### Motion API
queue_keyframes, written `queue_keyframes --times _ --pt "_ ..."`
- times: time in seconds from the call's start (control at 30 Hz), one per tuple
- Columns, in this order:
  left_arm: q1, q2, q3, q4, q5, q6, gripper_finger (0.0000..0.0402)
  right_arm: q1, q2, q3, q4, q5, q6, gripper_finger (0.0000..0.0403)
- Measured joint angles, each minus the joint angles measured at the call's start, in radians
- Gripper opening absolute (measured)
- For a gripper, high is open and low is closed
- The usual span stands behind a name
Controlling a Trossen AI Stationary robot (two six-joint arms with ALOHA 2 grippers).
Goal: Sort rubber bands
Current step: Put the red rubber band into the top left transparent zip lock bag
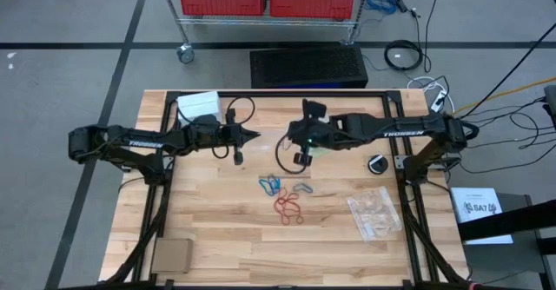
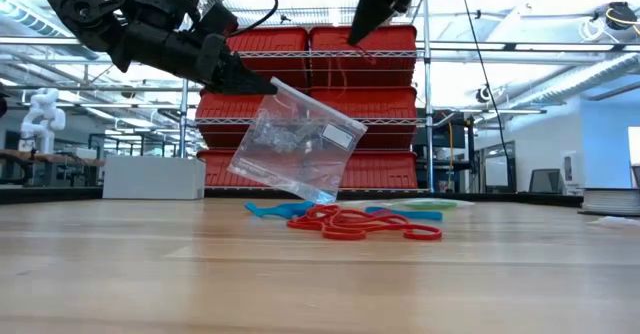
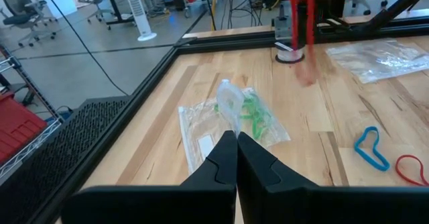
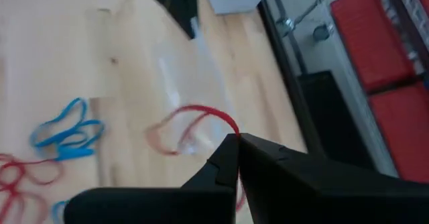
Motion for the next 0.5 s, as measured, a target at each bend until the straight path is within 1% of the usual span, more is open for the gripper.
queue_keyframes --times 0.2,0.5 --pt "0.0 0.0 0.0 0.0 0.0 0.0 0.0 -0.049 0.0 0.0 0.059 0.0 -0.112 0.0" --pt "0.0 0.0 0.0 0.006 0.011 -0.001 0.0 -0.091 0.04 0.0 0.09 -0.009 -0.199 0.0"
